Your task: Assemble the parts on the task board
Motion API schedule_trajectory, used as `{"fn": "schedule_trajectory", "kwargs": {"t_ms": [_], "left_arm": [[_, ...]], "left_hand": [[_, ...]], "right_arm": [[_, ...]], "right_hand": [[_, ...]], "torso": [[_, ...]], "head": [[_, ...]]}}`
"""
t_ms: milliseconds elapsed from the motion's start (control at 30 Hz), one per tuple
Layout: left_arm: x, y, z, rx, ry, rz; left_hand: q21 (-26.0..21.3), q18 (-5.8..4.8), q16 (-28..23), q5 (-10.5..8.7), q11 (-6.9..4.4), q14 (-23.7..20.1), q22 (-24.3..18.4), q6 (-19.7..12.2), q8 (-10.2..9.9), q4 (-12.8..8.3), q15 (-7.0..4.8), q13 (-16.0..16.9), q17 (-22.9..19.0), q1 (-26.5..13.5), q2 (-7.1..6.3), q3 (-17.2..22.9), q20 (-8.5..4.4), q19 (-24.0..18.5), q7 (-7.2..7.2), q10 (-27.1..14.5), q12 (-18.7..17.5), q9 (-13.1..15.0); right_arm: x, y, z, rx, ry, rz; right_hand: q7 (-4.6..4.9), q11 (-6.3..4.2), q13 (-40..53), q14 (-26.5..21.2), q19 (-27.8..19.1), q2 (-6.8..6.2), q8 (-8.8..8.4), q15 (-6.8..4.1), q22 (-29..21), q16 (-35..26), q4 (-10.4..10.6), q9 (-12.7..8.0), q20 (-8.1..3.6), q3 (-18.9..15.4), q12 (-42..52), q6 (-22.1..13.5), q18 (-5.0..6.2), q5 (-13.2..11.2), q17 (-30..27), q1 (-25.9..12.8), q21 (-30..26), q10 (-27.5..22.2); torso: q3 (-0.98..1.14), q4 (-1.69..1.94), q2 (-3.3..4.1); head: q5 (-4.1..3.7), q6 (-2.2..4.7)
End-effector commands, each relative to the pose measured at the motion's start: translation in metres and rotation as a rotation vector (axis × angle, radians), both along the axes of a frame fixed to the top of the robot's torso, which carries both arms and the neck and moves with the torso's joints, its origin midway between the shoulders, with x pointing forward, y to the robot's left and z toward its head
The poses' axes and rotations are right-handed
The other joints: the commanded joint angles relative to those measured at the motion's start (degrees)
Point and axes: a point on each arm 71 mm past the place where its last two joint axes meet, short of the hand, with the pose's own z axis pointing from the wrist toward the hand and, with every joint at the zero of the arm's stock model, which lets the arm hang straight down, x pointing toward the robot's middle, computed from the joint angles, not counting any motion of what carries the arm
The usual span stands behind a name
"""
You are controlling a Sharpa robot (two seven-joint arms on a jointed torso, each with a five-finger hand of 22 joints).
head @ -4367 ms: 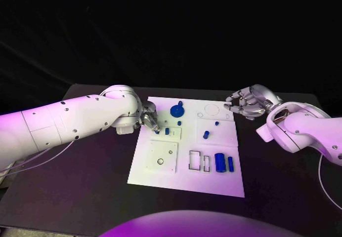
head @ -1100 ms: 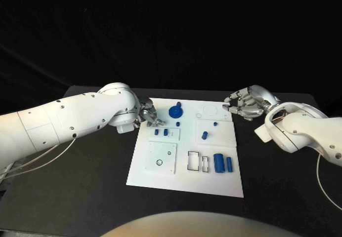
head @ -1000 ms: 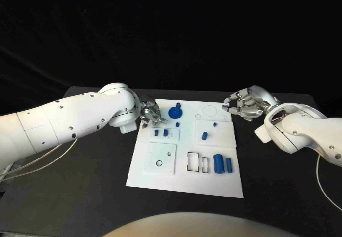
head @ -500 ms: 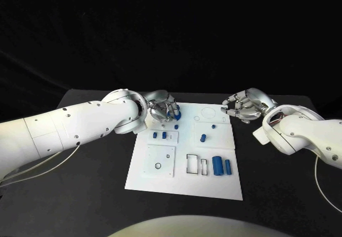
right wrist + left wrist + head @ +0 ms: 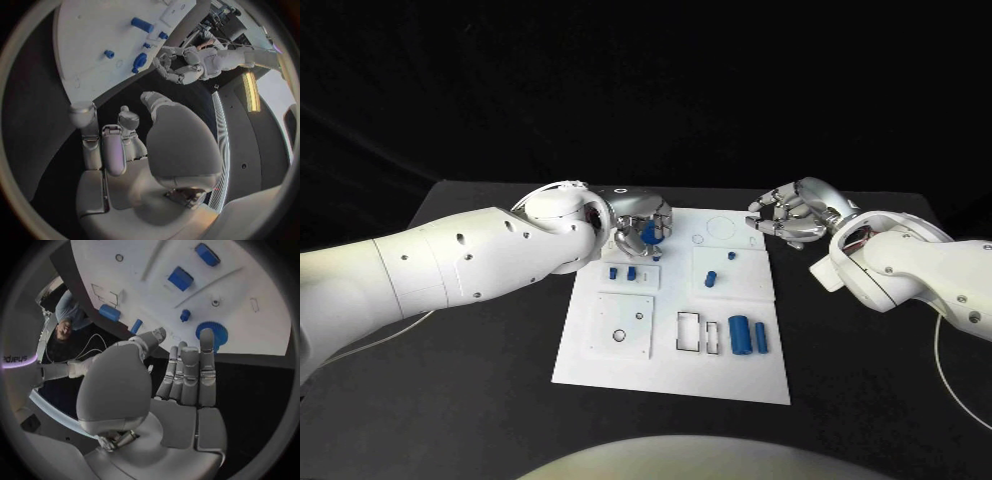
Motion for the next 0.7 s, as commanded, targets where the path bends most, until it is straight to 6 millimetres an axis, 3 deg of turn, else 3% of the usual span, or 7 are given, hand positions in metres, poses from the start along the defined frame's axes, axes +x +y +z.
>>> {"fn": "schedule_trajectory", "kwargs": {"t_ms": [33,333,700], "left_arm": [[0.0,-0.003,-0.004,0.107,-0.052,-0.05],[0.003,-0.005,-0.012,0.203,-0.007,-0.05],[0.009,-0.006,-0.017,0.224,0.004,-0.038]], "left_hand": [[1.44,0.89,1.39,0.0,-0.21,0.92,0.83,0.63,-0.68,-0.08,-0.04,-0.6,0.94,-0.44,0.24,-0.45,-0.12,1.16,-0.05,0.24,-0.69,-0.28],[7.31,-0.02,4.49,0.38,-0.26,2.63,4.03,2.12,-2.18,-0.41,-0.05,-1.9,3.1,-0.16,0.53,-0.67,-0.2,3.67,-0.03,1.26,-2.02,-0.78],[12.61,-0.76,7.61,1.38,-0.35,4.53,7.08,3.96,-3.66,-0.66,0.01,-3.15,5.7,-0.19,0.57,0.13,-0.15,5.65,0.06,3.26,-3.62,-1.11]], "right_arm": [[0.0,0.001,0.0,-0.001,-0.002,0.009],[0.0,0.002,0.0,-0.001,-0.002,0.01],[0.0,0.003,0.0,0.0,-0.003,0.012]], "right_hand": [[-0.03,-0.11,-0.05,2.24,-0.46,-0.36,0.24,-0.3,-0.06,-0.35,-0.1,0.09,0.08,0.36,-0.35,-0.55,1.16,0.34,1.95,-0.36,-0.23,-0.3],[-0.03,-0.1,-0.26,2.22,-0.48,-0.38,0.25,-0.29,-0.07,-0.38,-0.1,0.1,0.08,0.42,-0.53,-0.56,1.16,0.34,1.91,-0.37,-0.26,-0.42],[-0.03,-0.1,-0.26,2.22,-0.48,-0.38,0.25,-0.29,-0.07,-0.38,-0.1,0.1,0.08,0.42,-0.53,-0.56,1.16,0.34,1.91,-0.37,-0.26,-0.42]], "torso": [[0.04,-0.08,0.03],[0.13,0.03,-0.06],[0.08,-0.02,-0.02]], "head": [[0.04,-0.01],[-0.1,-0.32],[-0.12,-0.42]]}}
